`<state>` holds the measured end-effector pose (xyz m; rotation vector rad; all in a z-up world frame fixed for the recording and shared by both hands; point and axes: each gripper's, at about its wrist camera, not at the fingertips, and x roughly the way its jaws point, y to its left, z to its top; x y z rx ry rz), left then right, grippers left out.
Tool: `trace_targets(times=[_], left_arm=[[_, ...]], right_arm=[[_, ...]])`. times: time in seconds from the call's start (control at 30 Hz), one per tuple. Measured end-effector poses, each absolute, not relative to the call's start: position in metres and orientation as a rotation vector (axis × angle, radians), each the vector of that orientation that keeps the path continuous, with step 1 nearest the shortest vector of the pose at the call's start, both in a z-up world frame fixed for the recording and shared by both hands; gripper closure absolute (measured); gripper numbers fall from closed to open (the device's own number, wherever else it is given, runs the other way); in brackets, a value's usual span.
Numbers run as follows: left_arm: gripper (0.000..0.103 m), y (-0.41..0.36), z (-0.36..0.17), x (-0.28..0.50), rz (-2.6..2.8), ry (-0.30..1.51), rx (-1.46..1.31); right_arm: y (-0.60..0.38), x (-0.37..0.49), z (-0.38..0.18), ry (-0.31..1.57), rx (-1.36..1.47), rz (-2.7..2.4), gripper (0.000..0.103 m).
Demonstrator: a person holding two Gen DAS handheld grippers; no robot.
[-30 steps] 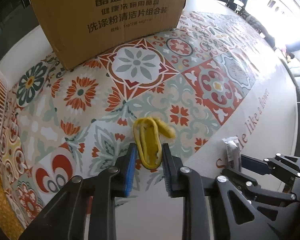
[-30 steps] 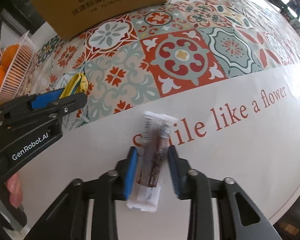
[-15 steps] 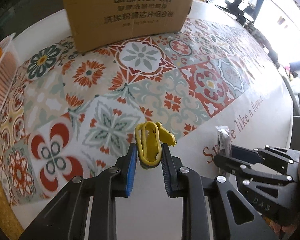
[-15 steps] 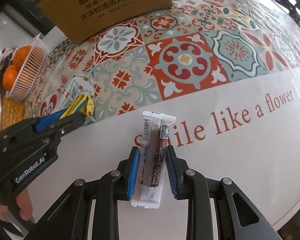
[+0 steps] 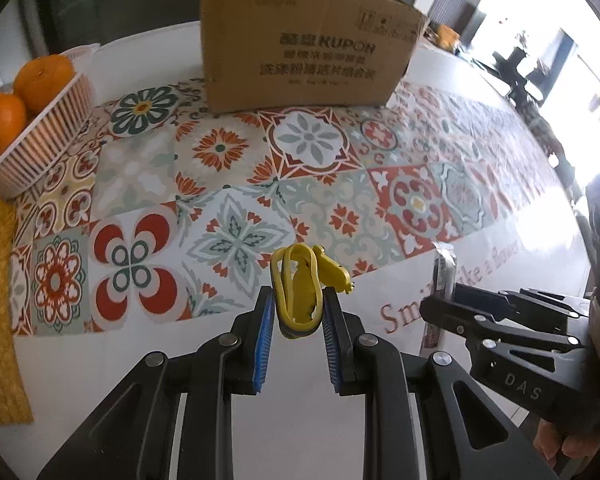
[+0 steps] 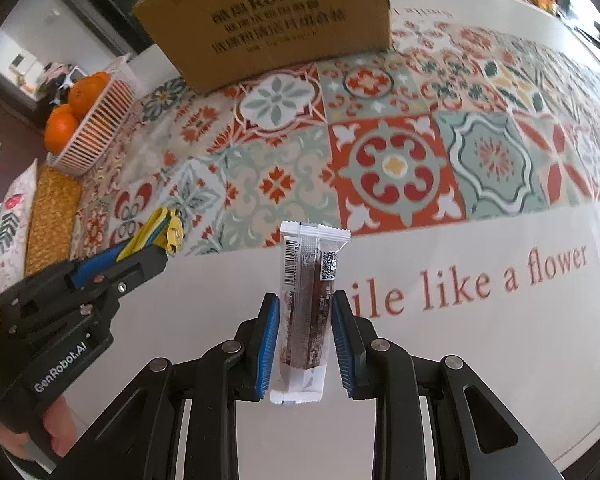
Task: Organize soft objects
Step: 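Carry the yellow toy and snack bar into the box and release both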
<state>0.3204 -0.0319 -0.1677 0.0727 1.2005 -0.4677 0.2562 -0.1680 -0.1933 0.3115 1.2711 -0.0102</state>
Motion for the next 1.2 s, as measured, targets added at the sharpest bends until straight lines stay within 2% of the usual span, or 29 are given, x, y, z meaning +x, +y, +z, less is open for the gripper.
trace_targets(times=[0.6,1.2], left_arm=[[0.079,-0.048,-0.085,0.317,-0.371,1.012,-0.039],[0.079,-0.066,-0.016,0.362,-0.346,0.832,-0.026]], right_arm=[[-0.184,0.274,-0.11,1.068,0.22,0.135,0.075],[-0.204,0.325,-0.037,0.866,0.224,0.163,0.075]])
